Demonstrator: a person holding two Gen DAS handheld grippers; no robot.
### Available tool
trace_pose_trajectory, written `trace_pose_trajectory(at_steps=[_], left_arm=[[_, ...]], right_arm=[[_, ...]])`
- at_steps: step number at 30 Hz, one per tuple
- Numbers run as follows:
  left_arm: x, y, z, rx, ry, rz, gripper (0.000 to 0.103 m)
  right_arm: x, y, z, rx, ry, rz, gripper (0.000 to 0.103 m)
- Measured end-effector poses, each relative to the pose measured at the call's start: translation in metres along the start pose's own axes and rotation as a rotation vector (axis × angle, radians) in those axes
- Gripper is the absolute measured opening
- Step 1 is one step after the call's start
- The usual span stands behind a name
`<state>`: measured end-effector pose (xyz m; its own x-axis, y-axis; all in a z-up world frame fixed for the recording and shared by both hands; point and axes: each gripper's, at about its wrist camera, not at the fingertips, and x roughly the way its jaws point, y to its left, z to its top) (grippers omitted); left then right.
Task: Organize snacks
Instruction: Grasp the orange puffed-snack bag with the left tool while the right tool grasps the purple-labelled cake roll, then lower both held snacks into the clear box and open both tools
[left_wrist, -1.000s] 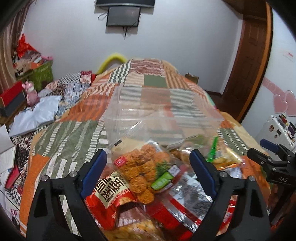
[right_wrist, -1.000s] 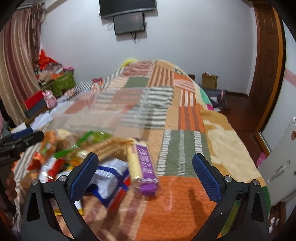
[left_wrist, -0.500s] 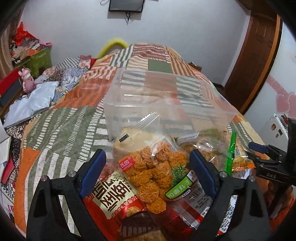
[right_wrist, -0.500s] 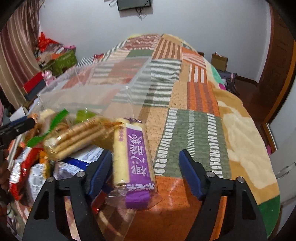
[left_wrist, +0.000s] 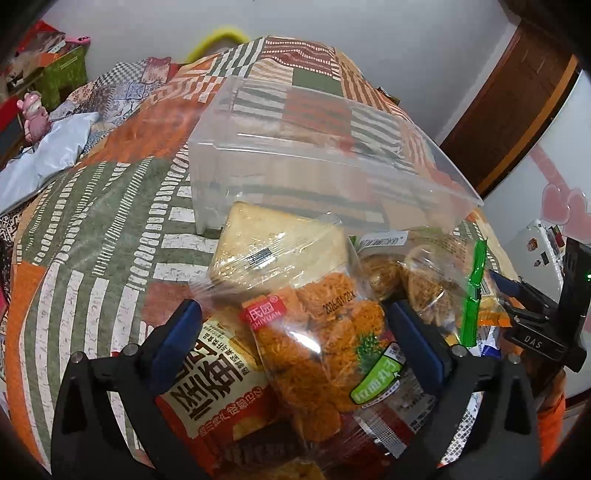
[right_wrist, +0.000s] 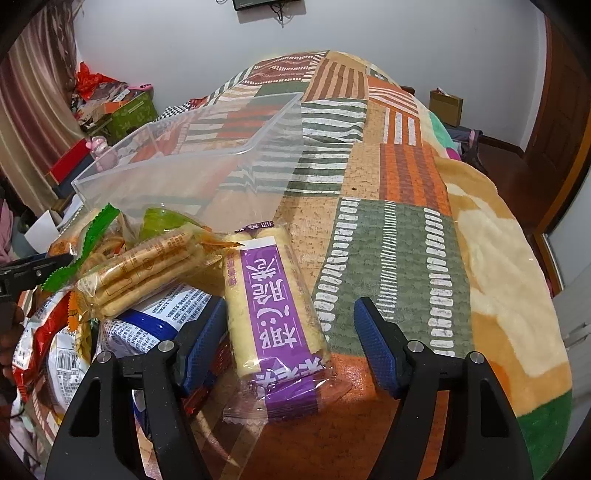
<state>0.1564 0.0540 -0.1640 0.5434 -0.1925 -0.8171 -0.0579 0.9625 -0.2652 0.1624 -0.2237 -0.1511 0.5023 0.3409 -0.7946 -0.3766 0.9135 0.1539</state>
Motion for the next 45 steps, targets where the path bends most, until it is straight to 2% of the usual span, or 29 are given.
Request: trace_pose_trajectory(at_steps=[1, 3, 4, 5, 8, 12, 17, 26, 37, 45], left_arm=[[0.000, -0.001, -0.001, 0.004, -0.003, 0.005, 0.102], [-0.001, -0.004, -0.002, 0.012, -0.008, 0.014, 0.100], [-0.002, -0.006, -0.003, 0.016, -0.010, 0.004, 0.090], [-0.003, -0.007, -0.004, 0.019, -0.005, -0.010, 0.085], [-0.009, -0.010, -0.008, 0.026, -0.020, 0.005, 0.079], [-0.019, -0.008, -0.010, 0.026, -0.034, 0.012, 0.072], [-0.035, 0.000, -0.011, -0.004, -0.052, -0.008, 0.053], [-0.066, -0.002, -0.015, 0.008, -0.124, -0.005, 0.034], [-0.100, -0.018, -0.010, 0.066, -0.212, -0.007, 0.021], [-0.118, -0.031, 0.008, 0.114, -0.287, -0.005, 0.021]], right_arm=[[0.001, 0.000, 0.002, -0.001, 0.000, -0.001, 0.067], [0.001, 0.002, 0.002, -0.010, -0.001, 0.004, 0.056], [0.001, 0.003, 0.001, -0.016, -0.003, 0.003, 0.050], [0.000, 0.005, 0.001, -0.020, -0.007, -0.005, 0.050], [-0.003, 0.006, 0.000, -0.029, -0.018, -0.022, 0.046], [-0.010, 0.007, -0.003, -0.033, -0.041, -0.040, 0.045], [-0.026, 0.005, -0.001, -0.017, -0.083, -0.037, 0.044], [-0.056, 0.017, 0.009, -0.025, -0.183, -0.032, 0.044], [-0.073, 0.027, 0.020, -0.037, -0.265, -0.022, 0.044], [-0.073, 0.039, 0.037, -0.047, -0.312, 0.008, 0.044]])
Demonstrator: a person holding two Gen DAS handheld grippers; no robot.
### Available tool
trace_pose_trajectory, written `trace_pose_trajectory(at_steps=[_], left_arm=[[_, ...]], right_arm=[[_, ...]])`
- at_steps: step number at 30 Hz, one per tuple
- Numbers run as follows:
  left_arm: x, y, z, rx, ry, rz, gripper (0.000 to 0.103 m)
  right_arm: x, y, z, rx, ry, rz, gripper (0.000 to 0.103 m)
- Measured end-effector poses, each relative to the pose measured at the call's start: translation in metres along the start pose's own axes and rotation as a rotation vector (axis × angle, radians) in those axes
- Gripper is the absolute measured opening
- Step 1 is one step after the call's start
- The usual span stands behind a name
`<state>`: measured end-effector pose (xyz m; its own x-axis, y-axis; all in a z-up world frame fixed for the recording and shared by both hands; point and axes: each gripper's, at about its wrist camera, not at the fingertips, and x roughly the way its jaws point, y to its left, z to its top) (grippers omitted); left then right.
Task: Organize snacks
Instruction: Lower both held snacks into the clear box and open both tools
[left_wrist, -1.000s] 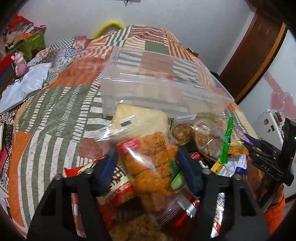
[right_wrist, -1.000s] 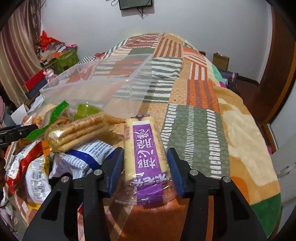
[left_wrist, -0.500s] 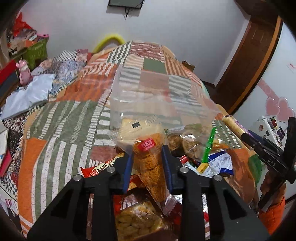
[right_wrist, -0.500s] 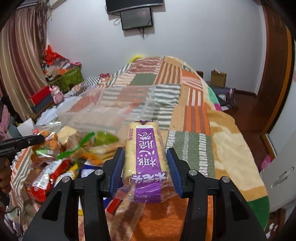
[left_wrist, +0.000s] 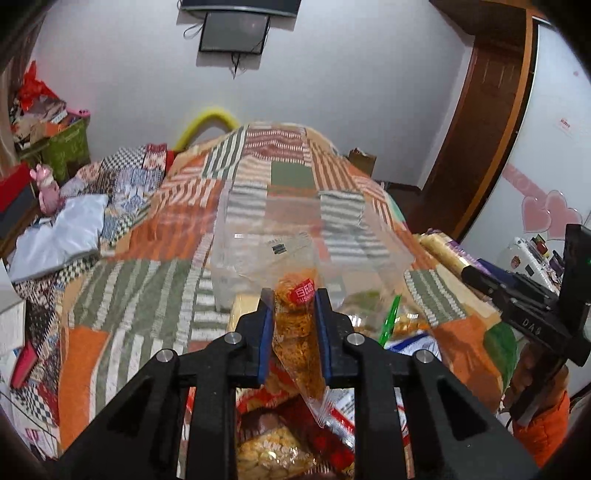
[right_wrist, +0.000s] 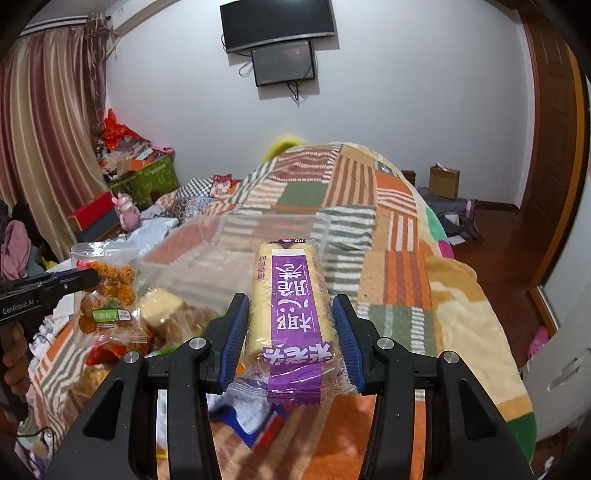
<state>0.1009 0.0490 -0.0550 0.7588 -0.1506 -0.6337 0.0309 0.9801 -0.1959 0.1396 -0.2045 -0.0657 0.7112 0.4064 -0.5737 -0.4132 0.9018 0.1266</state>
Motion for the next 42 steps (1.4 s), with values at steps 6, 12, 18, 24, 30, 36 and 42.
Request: trace_pose_trajectory(at_steps=[6, 12, 18, 24, 30, 36, 42], left_arm=[[0.001, 0.000, 0.028, -0.001, -0.055, 0.011, 0.021], [0.017, 0.002, 0.051, 0.000, -0.082, 0.029, 0.021], [0.044, 0.007, 0.066, 0.003, -0.091, 0.055, 0.021], [0.079, 0.017, 0.074, -0.015, -0.064, 0.076, 0.021], [0.114, 0.024, 0.072, -0.025, -0.009, 0.081, 0.021], [0.137, 0.025, 0.069, -0.017, 0.034, 0.077, 0.021], [0.152, 0.029, 0.072, -0.041, 0.077, 0.063, 0.021]], right_arm=[[0.008, 0.009, 0.014, -0.013, -0.030, 0.016, 0.043], [0.023, 0.012, 0.028, -0.023, -0.034, 0.025, 0.044], [0.045, 0.013, 0.037, -0.026, -0.015, 0.027, 0.044], [0.076, 0.016, 0.040, -0.042, 0.037, 0.017, 0.044], [0.105, 0.020, 0.040, -0.086, 0.099, -0.007, 0.044], [0.127, 0.025, 0.037, -0.132, 0.163, -0.028, 0.044], [0.142, 0.026, 0.033, -0.137, 0.217, -0.020, 0.044]])
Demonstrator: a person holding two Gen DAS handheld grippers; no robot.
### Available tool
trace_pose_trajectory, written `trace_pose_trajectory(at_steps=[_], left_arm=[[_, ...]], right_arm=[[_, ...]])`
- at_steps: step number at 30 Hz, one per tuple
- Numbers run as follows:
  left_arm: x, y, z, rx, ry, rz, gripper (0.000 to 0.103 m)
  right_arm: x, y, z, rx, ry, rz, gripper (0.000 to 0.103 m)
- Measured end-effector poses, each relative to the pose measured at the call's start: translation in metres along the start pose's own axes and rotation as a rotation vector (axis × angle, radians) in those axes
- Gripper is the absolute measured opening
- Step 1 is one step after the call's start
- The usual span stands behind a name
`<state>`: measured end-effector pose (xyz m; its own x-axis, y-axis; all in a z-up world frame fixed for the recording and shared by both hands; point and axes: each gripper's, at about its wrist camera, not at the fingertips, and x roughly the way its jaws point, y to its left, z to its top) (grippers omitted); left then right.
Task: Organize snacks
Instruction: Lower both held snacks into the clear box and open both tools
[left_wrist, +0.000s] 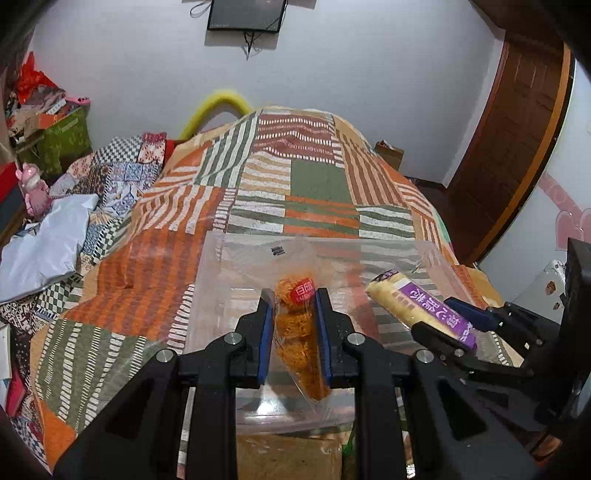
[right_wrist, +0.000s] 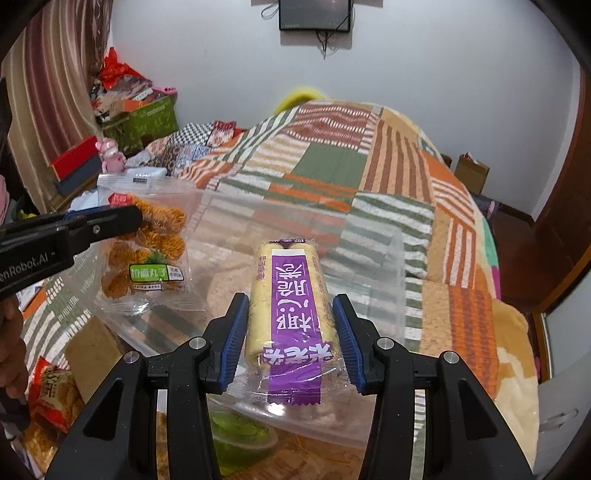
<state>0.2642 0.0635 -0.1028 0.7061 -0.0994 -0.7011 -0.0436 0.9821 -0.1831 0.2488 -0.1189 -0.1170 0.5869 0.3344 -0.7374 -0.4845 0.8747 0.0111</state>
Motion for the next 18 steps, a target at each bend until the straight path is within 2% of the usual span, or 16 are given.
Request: trace_pose_trajectory(at_steps=[8, 16, 18], left_arm=[[0.032, 0.001, -0.006, 0.006, 0.106, 0.036, 0.021], [0.027, 0.003, -0.011, -0.006, 0.116, 0.051, 0.024], [0.023, 0.004, -0.012, -0.012, 0.115, 0.052, 0.030]], right_arm=[[0.007, 0.004, 0.001, -0.010, 0.036, 0.010, 0.044], [-0.003, 0.007, 0.003, -0.016, 0.016, -0.008, 0.044], [-0.010, 0.007, 0.003, -0.012, 0.002, -0.011, 0.045]])
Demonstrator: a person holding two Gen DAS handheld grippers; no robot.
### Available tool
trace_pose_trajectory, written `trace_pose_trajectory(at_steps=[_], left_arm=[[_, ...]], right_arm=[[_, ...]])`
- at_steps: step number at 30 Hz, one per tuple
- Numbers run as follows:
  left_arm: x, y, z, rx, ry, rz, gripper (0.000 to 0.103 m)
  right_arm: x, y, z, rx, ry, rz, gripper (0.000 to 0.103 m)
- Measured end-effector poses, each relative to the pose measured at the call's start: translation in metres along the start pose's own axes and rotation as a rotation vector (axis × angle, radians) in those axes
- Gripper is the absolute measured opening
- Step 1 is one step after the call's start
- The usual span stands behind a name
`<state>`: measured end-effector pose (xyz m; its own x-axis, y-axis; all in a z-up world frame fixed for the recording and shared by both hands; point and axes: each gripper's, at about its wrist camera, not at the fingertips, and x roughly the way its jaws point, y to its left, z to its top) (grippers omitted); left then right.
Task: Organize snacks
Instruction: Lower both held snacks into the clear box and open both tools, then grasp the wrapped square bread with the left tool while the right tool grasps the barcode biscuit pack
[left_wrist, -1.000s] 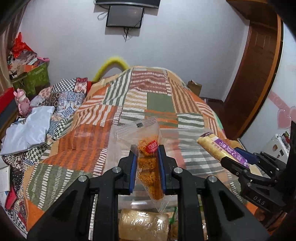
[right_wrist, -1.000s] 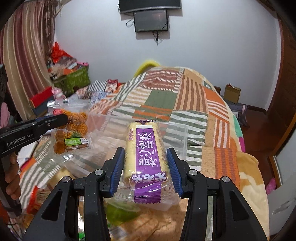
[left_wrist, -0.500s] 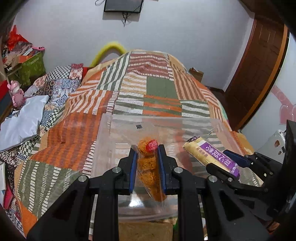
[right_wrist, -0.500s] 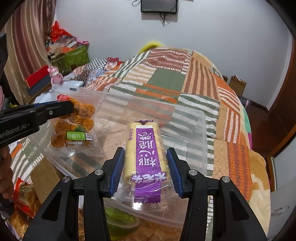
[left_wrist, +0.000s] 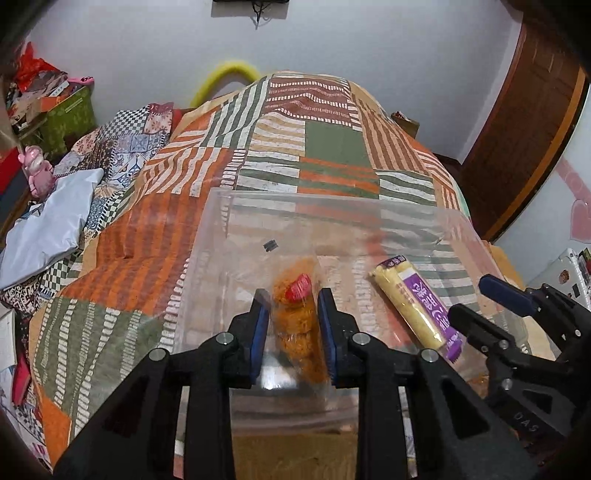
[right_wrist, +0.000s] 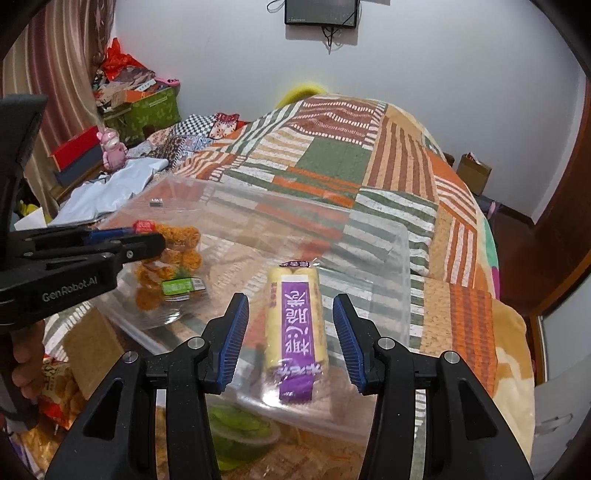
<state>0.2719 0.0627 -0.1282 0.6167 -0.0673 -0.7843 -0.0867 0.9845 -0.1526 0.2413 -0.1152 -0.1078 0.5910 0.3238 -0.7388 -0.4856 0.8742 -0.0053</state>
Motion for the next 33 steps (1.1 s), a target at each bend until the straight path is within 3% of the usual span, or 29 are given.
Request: trace_pose_trajectory(at_steps=[2, 12, 20, 26, 33], left_arm=[[-0.008, 0.000, -0.002, -0.004, -0.017, 0.007, 0.043], [-0.072, -0.012, -0.015, 0.062, -0.145, 0.033, 0.063], [-0.113, -0.023, -0.039, 0.122, -0.205, 0.051, 0.084], [-0.117, -0.021, -0.058, 0.135, -0.171, 0.046, 0.089], [-0.090, -0.007, -0.080, 0.126, -0.068, 0.054, 0.089]], right_arm=[[-0.008, 0.000, -0.001, 0.004, -0.017, 0.001, 0.048], [-0.060, -0.005, -0.007, 0.055, -0.109, 0.010, 0.054], [-0.094, -0.010, -0.022, 0.080, -0.160, -0.008, 0.059], [-0.100, -0.015, -0.040, 0.096, -0.155, -0.025, 0.063], [-0.080, -0.014, -0.062, 0.105, -0.078, -0.011, 0.063]])
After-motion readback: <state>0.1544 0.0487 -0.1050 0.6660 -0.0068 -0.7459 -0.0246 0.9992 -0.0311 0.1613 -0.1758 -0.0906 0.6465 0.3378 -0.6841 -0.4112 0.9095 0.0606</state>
